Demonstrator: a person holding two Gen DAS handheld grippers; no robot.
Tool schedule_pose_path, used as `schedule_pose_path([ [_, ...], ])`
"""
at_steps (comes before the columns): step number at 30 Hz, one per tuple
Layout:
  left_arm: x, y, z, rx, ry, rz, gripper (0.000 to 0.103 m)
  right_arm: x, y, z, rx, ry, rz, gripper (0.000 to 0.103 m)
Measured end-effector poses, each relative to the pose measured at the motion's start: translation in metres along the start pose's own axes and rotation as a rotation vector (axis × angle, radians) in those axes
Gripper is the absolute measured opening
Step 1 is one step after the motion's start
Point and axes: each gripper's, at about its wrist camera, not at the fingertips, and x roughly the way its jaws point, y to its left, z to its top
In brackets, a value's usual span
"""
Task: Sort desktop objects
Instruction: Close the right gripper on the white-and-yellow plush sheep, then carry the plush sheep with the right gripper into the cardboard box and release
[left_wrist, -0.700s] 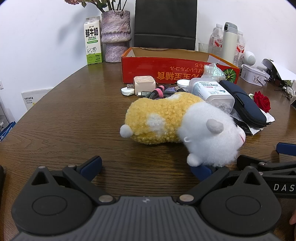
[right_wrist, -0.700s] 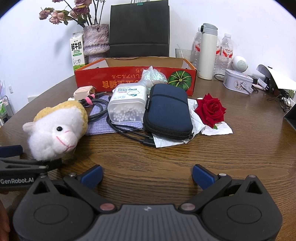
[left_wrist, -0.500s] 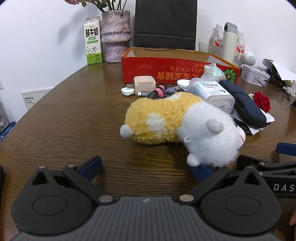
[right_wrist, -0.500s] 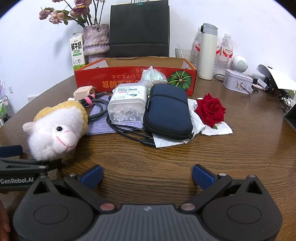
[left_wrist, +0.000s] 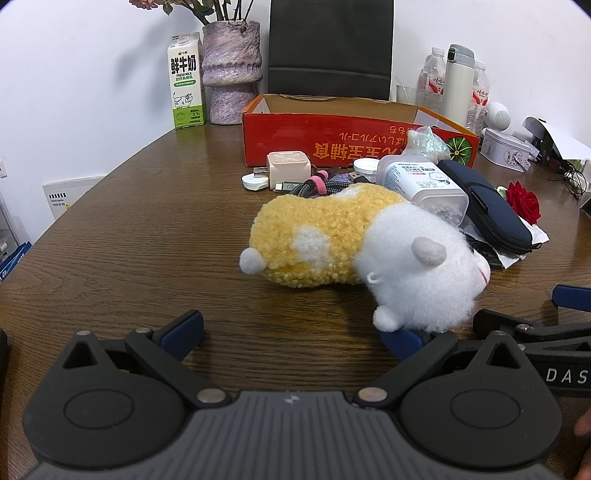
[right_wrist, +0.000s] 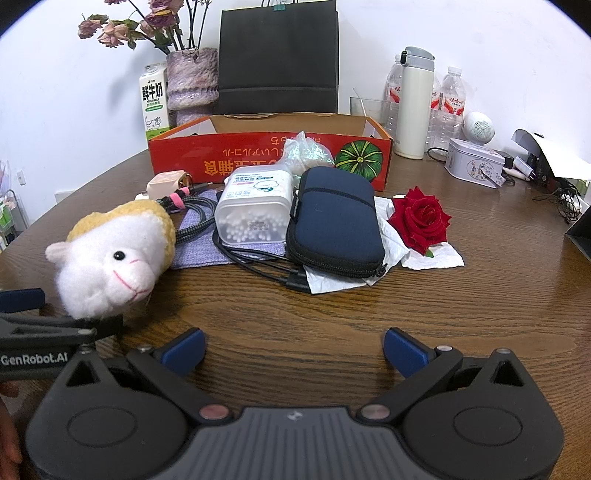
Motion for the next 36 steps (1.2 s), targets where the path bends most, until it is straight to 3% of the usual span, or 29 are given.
schedule_pose_path([
  [11, -0.007, 0.001, -0.002, 0.016, -0.010, -0.007, 0.103, 0.000, -0.001, 0.000, -0.003, -0.002, -0.001, 0.103],
  [14, -0.031, 0.008, -0.004, -0.014, -0.045, -0.138, 0.103, -0.006, -0.006, 0.000, -0.007, 0.011, 0.019, 0.103],
  [17, -0.043, 0.011, 0.008, -0.090, -0.082, -0.242, 0.103, -0.029, -0.023, 0.004, 0.016, -0.074, 0.087, 0.103],
  [20, -0.020, 0.002, 0.028, -0.160, 0.024, -0.290, 0.103, -0.035, -0.038, 0.021, 0.032, -0.122, 0.110, 0.102],
  [22, -0.008, -0.007, 0.035, -0.195, 0.041, -0.277, 0.102, -0.025, -0.044, 0.035, 0.022, -0.139, 0.084, 0.099],
  [26, -0.008, -0.024, 0.038, -0.120, 0.056, -0.218, 0.091, 0.009, -0.053, 0.062, 0.040, -0.099, 0.070, 0.086],
  [30, -0.029, -0.005, 0.039, 0.008, -0.080, -0.155, 0.099, 0.022, -0.044, 0.073, 0.002, -0.076, 0.078, 0.081],
  [32, -0.028, 0.011, 0.042, 0.052, -0.082, -0.128, 0.099, 0.011, -0.034, 0.069, -0.031, -0.089, 0.150, 0.080],
  [36, -0.011, 0.036, 0.054, -0.017, -0.070, -0.035, 0.099, -0.005, -0.009, 0.054, -0.058, -0.055, 0.306, 0.081],
])
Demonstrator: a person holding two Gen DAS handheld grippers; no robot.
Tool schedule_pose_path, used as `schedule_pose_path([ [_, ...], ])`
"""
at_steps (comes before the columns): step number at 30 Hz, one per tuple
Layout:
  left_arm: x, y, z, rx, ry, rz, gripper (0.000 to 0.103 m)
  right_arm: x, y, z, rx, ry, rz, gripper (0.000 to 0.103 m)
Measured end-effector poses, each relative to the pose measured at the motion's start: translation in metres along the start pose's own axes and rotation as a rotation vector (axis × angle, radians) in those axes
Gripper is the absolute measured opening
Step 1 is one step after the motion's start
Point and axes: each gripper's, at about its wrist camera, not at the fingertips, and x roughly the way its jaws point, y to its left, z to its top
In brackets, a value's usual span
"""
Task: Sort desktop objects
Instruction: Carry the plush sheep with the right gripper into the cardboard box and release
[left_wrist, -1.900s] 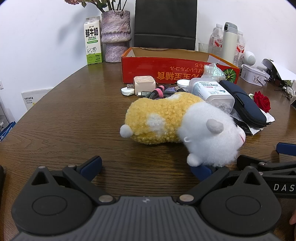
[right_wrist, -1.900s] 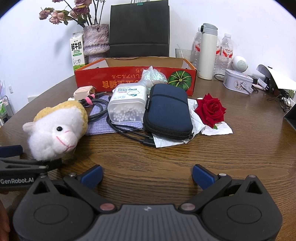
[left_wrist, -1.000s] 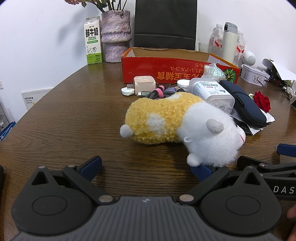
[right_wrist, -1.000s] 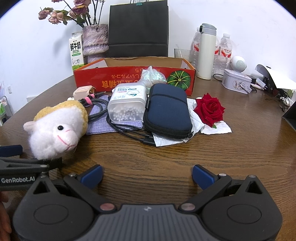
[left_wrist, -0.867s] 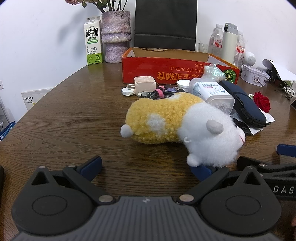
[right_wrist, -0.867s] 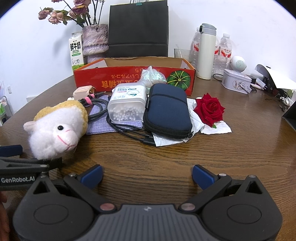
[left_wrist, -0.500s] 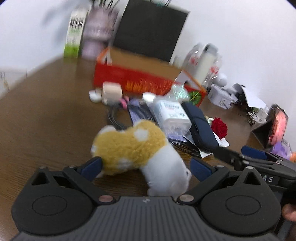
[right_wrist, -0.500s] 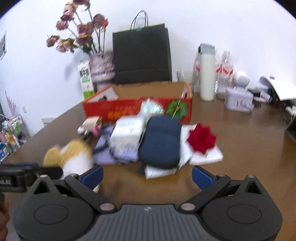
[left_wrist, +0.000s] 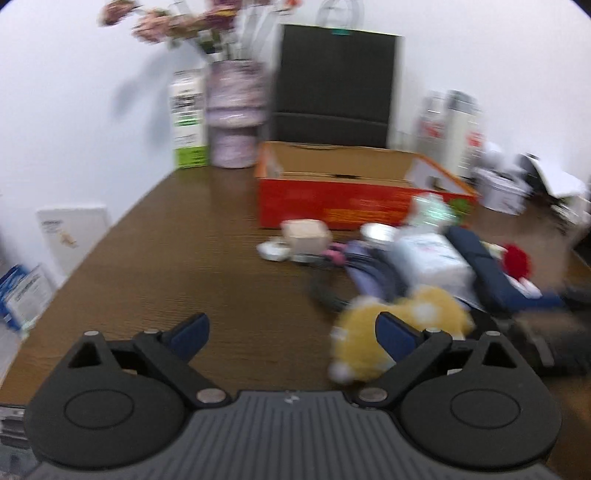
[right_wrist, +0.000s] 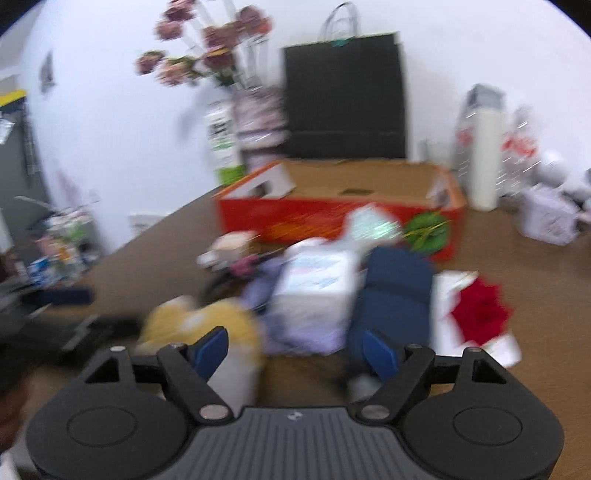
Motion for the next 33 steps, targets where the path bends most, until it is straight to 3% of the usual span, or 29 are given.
schedule_pose_path([
  [3, 0.009, 0.012, 0.008, -0.039, 0.000, 0.004, 0.099, 0.010, 0.031, -0.012, -0.034, 0.049, 0.039, 0.082],
  [5, 0.016, 0.013, 0.013, -0.039, 0.002, -0.013, 0.099, 0.025, 0.045, -0.022, -0.055, 0.085, 0.010, 0.053],
  [6, 0.020, 0.012, 0.014, -0.035, 0.004, -0.016, 0.099, 0.029, 0.047, -0.024, -0.051, 0.094, 0.000, 0.047],
  [10, 0.053, 0.003, 0.026, -0.046, 0.048, -0.064, 0.091, 0.004, 0.032, -0.015, -0.016, 0.004, -0.052, 0.044],
  [12, 0.078, -0.011, 0.031, -0.016, 0.083, -0.090, 0.080, -0.018, 0.018, -0.009, 0.001, -0.059, -0.115, 0.044],
  [15, 0.110, -0.035, 0.033, 0.092, 0.148, -0.075, 0.052, -0.040, -0.002, 0.001, 0.014, -0.122, -0.198, 0.044],
  [16, 0.114, -0.040, 0.034, 0.106, 0.127, -0.053, 0.046, -0.043, -0.008, 0.002, 0.016, -0.126, -0.216, 0.044],
  [18, 0.115, -0.043, 0.035, 0.117, 0.125, -0.050, 0.014, -0.047, -0.017, 0.000, 0.027, -0.127, -0.235, 0.044],
  [21, 0.093, -0.038, 0.031, 0.106, 0.134, -0.080, 0.013, -0.050, -0.021, -0.007, 0.047, -0.126, -0.230, 0.044],
  [26, 0.018, -0.025, 0.033, 0.054, -0.001, -0.153, 0.012, -0.060, -0.019, -0.008, 0.064, -0.171, -0.189, 0.044],
  [30, 0.002, -0.011, 0.085, 0.041, -0.076, -0.180, 0.012, -0.060, -0.025, 0.027, 0.067, -0.230, -0.147, 0.044],
  [33, 0.034, -0.013, 0.142, 0.076, -0.065, -0.154, 0.012, -0.047, -0.041, 0.080, 0.062, -0.265, -0.157, 0.044],
])
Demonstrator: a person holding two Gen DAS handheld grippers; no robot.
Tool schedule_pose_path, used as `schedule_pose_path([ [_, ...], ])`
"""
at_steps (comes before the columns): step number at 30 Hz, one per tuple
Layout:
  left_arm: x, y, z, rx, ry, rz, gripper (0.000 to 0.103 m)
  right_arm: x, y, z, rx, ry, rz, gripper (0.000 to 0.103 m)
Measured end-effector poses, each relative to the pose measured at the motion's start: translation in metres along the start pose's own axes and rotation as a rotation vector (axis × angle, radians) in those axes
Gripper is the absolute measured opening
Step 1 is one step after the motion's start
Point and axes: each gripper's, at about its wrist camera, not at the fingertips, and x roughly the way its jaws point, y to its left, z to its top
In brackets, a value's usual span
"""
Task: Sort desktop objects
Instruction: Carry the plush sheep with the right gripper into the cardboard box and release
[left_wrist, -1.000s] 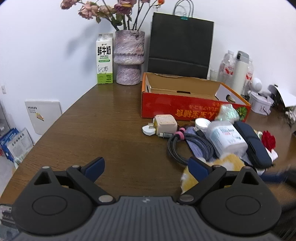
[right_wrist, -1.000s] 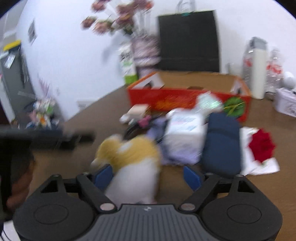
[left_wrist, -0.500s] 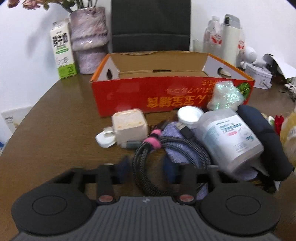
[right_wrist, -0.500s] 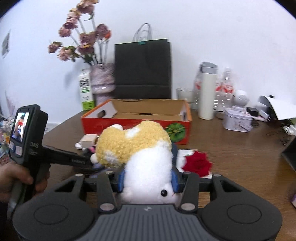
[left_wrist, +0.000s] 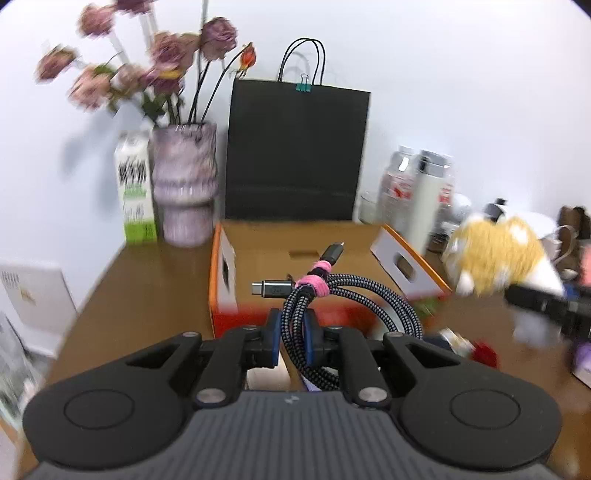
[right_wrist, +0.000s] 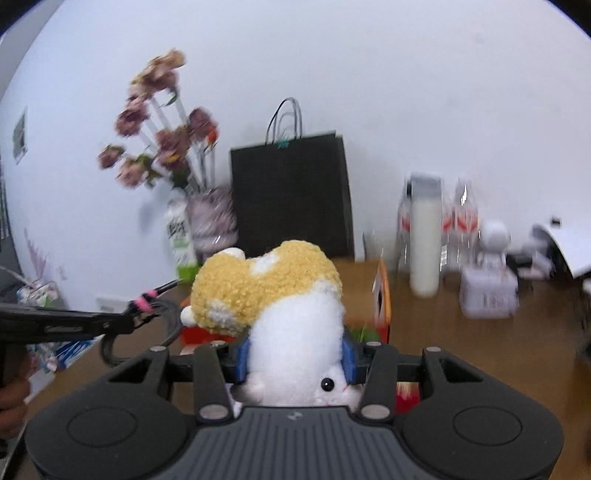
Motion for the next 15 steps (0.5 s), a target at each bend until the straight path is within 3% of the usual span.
schedule_pose_path([
  [3, 0.072, 0.003, 0.051, 0.020, 0.085, 0.023, 0.013, 0.066, -0.014, 0.052, 0.027, 0.054, -0.028, 0.044],
  [5, 0.128, 0.005, 0.068, 0.065, 0.149, 0.016, 0.013, 0.129, -0.022, 0.078, 0.035, 0.141, -0.064, 0.045],
  [7, 0.191, 0.009, 0.076, 0.092, 0.225, 0.075, 0.013, 0.193, -0.023, 0.091, 0.004, 0.226, -0.094, 0.045],
  [10, 0.256, 0.018, 0.074, 0.091, 0.345, 0.148, 0.013, 0.274, -0.025, 0.089, 0.012, 0.373, -0.141, 0.045],
  [12, 0.276, 0.026, 0.071, 0.083, 0.383, 0.167, 0.013, 0.313, -0.030, 0.078, 0.047, 0.479, -0.148, 0.044],
  [15, 0.290, 0.034, 0.070, 0.065, 0.425, 0.160, 0.021, 0.350, -0.034, 0.061, 0.029, 0.582, -0.241, 0.049],
])
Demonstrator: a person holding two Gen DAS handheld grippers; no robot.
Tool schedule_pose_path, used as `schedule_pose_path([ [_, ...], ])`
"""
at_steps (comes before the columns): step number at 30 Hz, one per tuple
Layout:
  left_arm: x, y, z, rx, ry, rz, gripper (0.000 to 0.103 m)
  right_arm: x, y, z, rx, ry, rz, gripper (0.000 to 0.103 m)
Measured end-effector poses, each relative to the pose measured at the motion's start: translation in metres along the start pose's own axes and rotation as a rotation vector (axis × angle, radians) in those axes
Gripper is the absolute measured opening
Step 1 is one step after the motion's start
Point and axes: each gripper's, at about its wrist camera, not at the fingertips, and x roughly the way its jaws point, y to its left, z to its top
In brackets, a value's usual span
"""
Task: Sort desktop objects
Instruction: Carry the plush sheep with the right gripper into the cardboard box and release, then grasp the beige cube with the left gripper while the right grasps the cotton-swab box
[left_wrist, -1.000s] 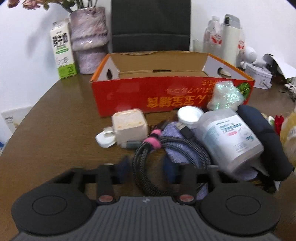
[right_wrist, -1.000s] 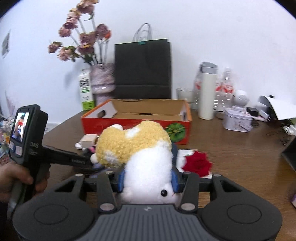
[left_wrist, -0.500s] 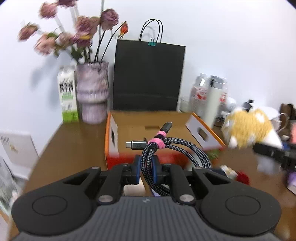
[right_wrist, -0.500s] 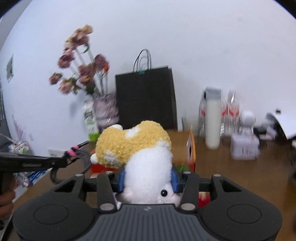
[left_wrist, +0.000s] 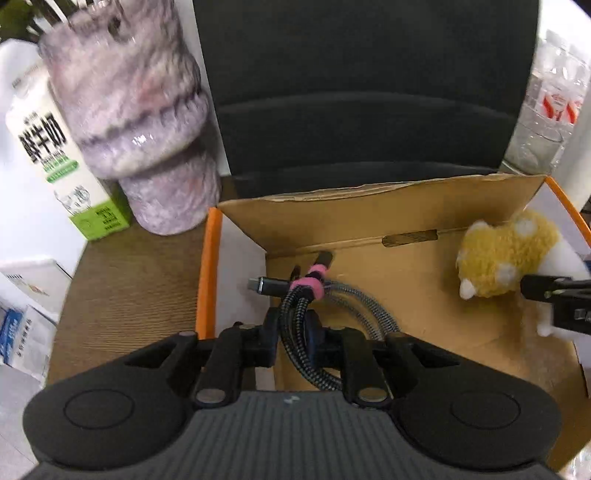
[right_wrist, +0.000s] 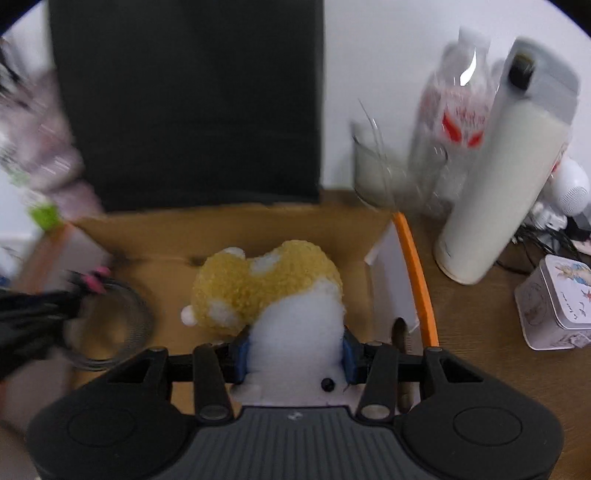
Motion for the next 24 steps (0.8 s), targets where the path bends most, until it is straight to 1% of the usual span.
schedule_pose_path([
  [2, 0.001, -0.001, 0.000, 0.011, -0.008, -0.009, 0.049, 0.013, 0.000, 0.002, 0.001, 0.015, -0.033, 0.051],
  [4, -0.010, -0.006, -0.002, 0.060, -0.045, -0.018, 0.053, 0.014, -0.001, 0.004, 0.000, 0.012, -0.022, 0.062],
  [5, -0.017, -0.006, -0.001, 0.064, -0.054, -0.020, 0.053, 0.009, -0.003, 0.004, 0.011, -0.003, -0.020, 0.066],
  [7, -0.040, -0.002, -0.001, 0.050, -0.064, -0.045, 0.054, -0.011, -0.005, 0.004, 0.024, -0.040, 0.000, 0.078],
  [9, -0.064, 0.004, -0.001, 0.026, -0.079, -0.049, 0.063, -0.035, -0.005, 0.003, 0.021, -0.073, 0.020, 0.079],
  [11, -0.096, 0.009, -0.008, -0.011, -0.108, -0.048, 0.088, -0.062, -0.005, 0.000, 0.002, -0.096, 0.018, 0.080],
  [12, -0.111, 0.013, -0.015, -0.039, -0.124, -0.053, 0.094, -0.076, -0.009, -0.003, -0.004, -0.108, 0.016, 0.081],
  [13, -0.126, 0.016, -0.026, -0.066, -0.136, -0.056, 0.101, -0.090, -0.010, -0.009, -0.010, -0.123, 0.019, 0.082],
  [15, -0.153, 0.019, -0.055, -0.102, -0.172, -0.079, 0.102, -0.113, -0.012, -0.026, -0.021, -0.142, 0.045, 0.083],
  [16, -0.166, 0.017, -0.077, -0.123, -0.198, -0.087, 0.103, -0.124, -0.012, -0.041, -0.028, -0.157, 0.065, 0.087],
  [18, -0.188, 0.012, -0.124, -0.140, -0.246, -0.054, 0.103, -0.140, -0.011, -0.069, -0.049, -0.178, 0.100, 0.090],
  [20, -0.208, 0.006, -0.175, -0.161, -0.296, -0.029, 0.103, -0.157, -0.009, -0.109, -0.086, -0.205, 0.142, 0.090],
  [21, -0.218, 0.003, -0.202, -0.175, -0.315, -0.028, 0.103, -0.168, -0.008, -0.129, -0.091, -0.231, 0.156, 0.090],
  [24, -0.239, -0.005, -0.270, -0.194, -0.348, -0.075, 0.103, -0.197, 0.000, -0.196, -0.101, -0.306, 0.169, 0.092],
])
